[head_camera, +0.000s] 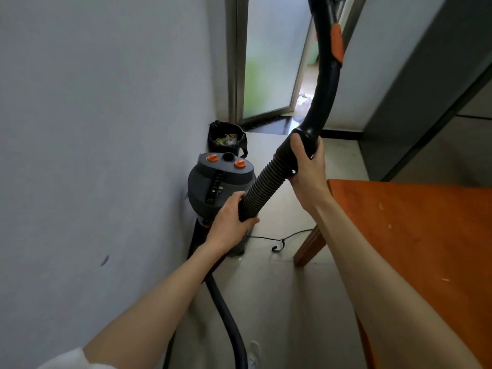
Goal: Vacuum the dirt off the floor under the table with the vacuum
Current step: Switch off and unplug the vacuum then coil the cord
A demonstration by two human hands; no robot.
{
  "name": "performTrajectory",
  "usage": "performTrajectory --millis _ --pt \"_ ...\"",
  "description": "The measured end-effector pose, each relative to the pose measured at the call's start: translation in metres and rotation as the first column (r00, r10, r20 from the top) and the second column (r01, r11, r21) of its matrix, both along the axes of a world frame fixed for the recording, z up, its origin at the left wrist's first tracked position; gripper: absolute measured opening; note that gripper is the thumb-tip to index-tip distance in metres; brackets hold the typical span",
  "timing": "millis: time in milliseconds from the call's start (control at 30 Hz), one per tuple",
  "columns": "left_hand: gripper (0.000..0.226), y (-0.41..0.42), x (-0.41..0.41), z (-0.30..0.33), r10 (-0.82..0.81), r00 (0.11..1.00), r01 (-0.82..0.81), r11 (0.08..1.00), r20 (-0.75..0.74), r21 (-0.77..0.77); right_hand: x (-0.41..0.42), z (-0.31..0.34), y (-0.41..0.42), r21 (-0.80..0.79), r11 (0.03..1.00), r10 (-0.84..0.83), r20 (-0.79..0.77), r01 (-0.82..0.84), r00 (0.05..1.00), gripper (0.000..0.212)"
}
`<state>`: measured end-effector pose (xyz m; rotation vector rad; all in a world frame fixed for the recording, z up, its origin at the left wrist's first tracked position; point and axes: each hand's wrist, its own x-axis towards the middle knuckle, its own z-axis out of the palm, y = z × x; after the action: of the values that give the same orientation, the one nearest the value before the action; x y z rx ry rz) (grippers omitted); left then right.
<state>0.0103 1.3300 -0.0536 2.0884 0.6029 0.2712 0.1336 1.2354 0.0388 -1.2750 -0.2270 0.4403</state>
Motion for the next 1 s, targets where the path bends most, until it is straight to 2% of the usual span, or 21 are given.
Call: performTrajectory --millis 67,133,267,333,433,533,600,667,867,1000 --pt "0.059 0.009 -0.013 -0.009 0.029 0.998 -0.027 0.999 -0.05 0.047 -0.009 -0.006 0.002 0.021 0.999 0.039 -0.041 -0.038 0.998 0.047" --pt "0.058 0.02 -0.028 -0.02 0.037 0.993 -0.03 0.997 -0.112 0.066 -0.021 -0.017 0.006 -0.034 0.999 0.041 -0.032 -0.042 0.999 0.049" --pt "0.054 0.028 -0.049 -0.025 -0.04 0.99 0.035 0.999 -0.137 -0.039 -0.041 -0.031 0.015 -0.088 0.996 0.019 -0.021 -0.021 1.0 0.052" --pt "0.057 0.027 -0.051 -0.018 -0.164 0.971 0.139 0.979 -0.172 -0.149 -0.042 -0.028 0.018 -0.11 0.994 0.01 -0.013 -0.011 1.0 0.052" --pt "0.069 0.031 -0.047 -0.006 -0.405 0.874 0.331 0.9 -0.267 -0.284 -0.033 -0.02 0.02 -0.099 0.995 0.024 0.001 -0.024 1.0 0.046" --pt "0.072 0.039 -0.044 -0.005 -0.513 0.802 0.399 0.842 -0.307 -0.363 -0.022 -0.023 0.021 -0.15 0.988 0.036 0.055 -0.027 0.998 0.043" --pt "0.07 0.04 -0.039 -0.012 -0.469 0.828 0.36 0.864 -0.306 -0.351 -0.012 -0.029 0.024 -0.21 0.977 0.048 0.102 -0.026 0.994 0.047" --pt "0.067 0.037 -0.027 -0.023 -0.396 0.862 0.318 0.908 -0.315 -0.272 0.003 -0.038 0.029 -0.285 0.958 0.078 0.139 -0.035 0.987 0.047" --pt "0.064 0.023 0.043 -0.05 -0.307 0.893 0.282 0.951 -0.329 -0.124 0.08 -0.049 0.047 -0.379 0.915 0.176 0.062 -0.14 0.982 0.026" --pt "0.062 0.025 0.099 -0.056 -0.201 0.912 0.194 0.979 -0.357 -0.054 0.136 -0.045 0.064 -0.466 0.87 0.239 0.111 -0.162 0.965 0.018"
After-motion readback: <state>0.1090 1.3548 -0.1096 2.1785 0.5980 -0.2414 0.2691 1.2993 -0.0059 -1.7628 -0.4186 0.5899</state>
